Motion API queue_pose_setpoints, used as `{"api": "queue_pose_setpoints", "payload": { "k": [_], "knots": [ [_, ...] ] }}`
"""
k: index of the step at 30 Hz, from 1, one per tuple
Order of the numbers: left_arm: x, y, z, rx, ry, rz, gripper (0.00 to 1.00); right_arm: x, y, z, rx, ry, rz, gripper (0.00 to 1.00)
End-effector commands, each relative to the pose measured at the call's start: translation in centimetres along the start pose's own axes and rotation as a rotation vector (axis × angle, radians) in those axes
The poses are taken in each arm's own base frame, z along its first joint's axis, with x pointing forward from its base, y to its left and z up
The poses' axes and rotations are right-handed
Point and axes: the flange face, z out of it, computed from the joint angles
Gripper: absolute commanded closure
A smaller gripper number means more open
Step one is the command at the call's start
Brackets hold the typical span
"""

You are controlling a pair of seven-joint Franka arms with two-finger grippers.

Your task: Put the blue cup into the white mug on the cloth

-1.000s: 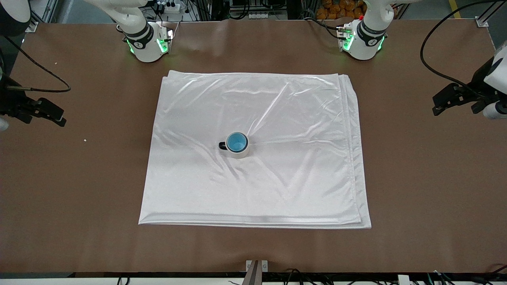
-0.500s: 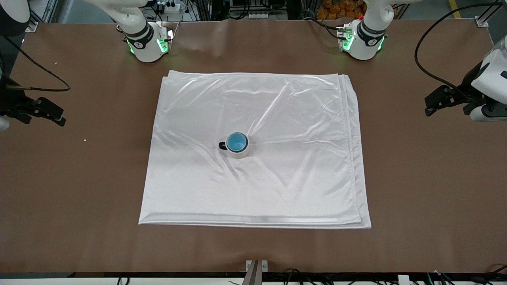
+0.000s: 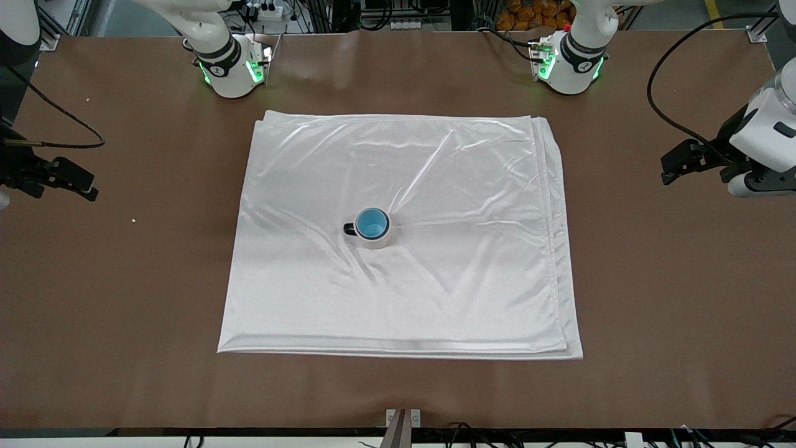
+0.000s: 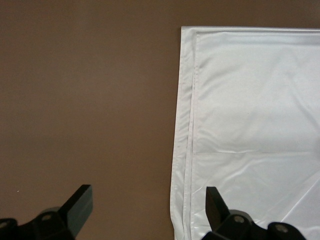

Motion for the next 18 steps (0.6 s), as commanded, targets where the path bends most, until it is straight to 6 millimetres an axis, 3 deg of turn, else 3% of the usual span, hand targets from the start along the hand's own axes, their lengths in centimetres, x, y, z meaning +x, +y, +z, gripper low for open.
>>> {"api": "queue_pose_setpoints", "payload": {
  "k": [1, 18],
  "knots": [
    [-0.21, -0.08, 0.06, -0.018, -0.007, 0.002, 0.00, 0.37, 0.10, -0.52, 0.009, 0.007, -0.009, 0.00],
    [-0.09, 0.19, 0.11, -0.044, -0.005, 0.003, 0.00, 0.36, -0.15, -0.52, 0.008, 0.007, -0.014, 0.00]
  ]
}}
